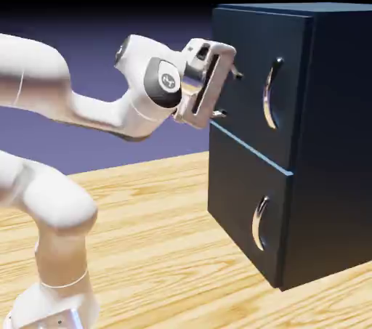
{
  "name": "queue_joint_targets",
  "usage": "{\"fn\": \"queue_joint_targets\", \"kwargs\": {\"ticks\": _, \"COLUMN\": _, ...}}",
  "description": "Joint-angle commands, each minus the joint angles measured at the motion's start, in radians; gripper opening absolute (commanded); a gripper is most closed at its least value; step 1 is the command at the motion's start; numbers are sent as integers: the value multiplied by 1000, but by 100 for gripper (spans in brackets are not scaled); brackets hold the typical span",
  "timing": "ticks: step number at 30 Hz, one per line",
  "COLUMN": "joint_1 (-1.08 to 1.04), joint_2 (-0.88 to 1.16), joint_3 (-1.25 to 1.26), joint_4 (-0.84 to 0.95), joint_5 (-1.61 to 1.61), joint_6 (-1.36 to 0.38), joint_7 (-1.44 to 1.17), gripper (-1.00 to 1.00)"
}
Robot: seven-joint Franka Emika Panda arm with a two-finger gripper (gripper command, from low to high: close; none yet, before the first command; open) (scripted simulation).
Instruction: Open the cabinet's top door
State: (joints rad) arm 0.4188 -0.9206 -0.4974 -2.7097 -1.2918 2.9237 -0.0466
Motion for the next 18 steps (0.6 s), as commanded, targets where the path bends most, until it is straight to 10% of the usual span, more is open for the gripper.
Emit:
{"fn": "queue_joint_targets", "kwargs": {"ticks": 1, "joint_1": 14, "joint_2": -12, "joint_3": -17, "joint_4": 3, "joint_5": -44, "joint_6": -4, "joint_7": -27, "gripper": 0}}
{"fn": "queue_joint_targets", "kwargs": {"ticks": 18, "joint_1": 247, "joint_2": -212, "joint_3": -301, "joint_4": 61, "joint_5": -783, "joint_6": -69, "joint_7": -477, "gripper": 0}}
